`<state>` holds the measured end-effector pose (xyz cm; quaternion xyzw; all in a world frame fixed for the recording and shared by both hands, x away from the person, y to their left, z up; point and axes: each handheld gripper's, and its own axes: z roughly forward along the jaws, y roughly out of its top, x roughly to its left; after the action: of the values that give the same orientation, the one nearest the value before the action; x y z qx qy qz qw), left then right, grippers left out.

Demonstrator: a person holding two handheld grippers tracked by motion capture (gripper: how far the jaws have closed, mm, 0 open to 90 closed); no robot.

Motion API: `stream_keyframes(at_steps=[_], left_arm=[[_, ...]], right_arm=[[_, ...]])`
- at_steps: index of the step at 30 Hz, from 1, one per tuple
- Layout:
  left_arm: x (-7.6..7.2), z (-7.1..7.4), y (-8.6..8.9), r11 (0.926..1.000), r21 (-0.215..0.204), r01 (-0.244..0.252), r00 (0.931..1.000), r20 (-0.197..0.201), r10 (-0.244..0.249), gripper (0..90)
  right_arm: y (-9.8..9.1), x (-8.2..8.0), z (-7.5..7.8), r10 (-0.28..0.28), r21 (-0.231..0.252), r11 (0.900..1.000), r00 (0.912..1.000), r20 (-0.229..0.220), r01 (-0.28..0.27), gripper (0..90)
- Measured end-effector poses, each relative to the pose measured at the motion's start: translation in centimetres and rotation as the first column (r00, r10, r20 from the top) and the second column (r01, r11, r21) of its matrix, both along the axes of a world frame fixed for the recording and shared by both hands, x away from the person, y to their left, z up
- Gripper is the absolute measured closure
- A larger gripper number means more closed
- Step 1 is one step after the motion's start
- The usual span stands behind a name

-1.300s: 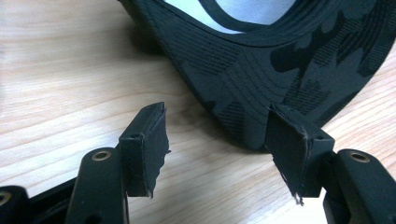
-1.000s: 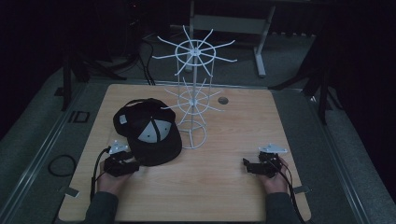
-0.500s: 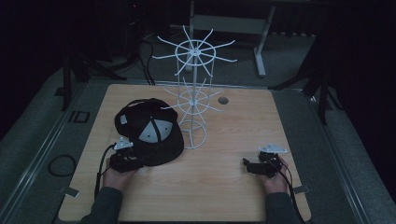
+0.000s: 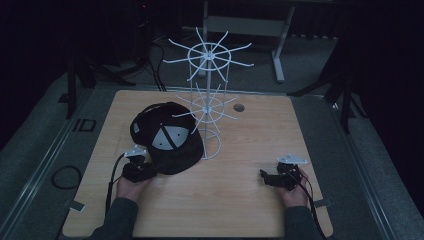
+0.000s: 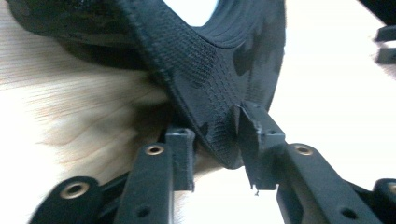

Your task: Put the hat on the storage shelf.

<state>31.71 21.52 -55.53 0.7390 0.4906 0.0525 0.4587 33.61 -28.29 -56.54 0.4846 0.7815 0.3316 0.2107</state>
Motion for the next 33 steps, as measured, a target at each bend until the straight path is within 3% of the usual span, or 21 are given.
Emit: stream_keyframes(at_steps=[13, 15, 24, 33], left_arm=[[-0.5, 0.6, 0.9, 0.9955, -0.094, -0.005, 1.0000, -0.005, 0.004, 84.8], [-0.7, 0.8, 1.0, 0.9968, -0.080, 0.003, 1.0000, 0.003, -0.002, 85.5], [-0.9, 1.4, 1.6, 0.9946, -0.104, -0.006, 1.0000, -0.005, 0.005, 86.4], [-1.4, 2.4, 2.5, 0.9978, -0.065, -0.010, 0.9995, 0.030, 0.012, 86.6]], right_arm=[[0.0, 0.0, 0.0, 0.000, 0.000, 1.0000, 1.0000, 0.000, 0.000, 14.1], [0.0, 0.0, 0.0, 0.000, 0.000, 1.0000, 1.0000, 0.000, 0.000, 14.1], [0.0, 0.0, 0.0, 0.000, 0.001, 1.0000, 1.0000, -0.001, 0.000, 14.1], [0.0, 0.0, 0.0, 0.000, 0.000, 1.0000, 1.0000, 0.000, 0.000, 14.1]])
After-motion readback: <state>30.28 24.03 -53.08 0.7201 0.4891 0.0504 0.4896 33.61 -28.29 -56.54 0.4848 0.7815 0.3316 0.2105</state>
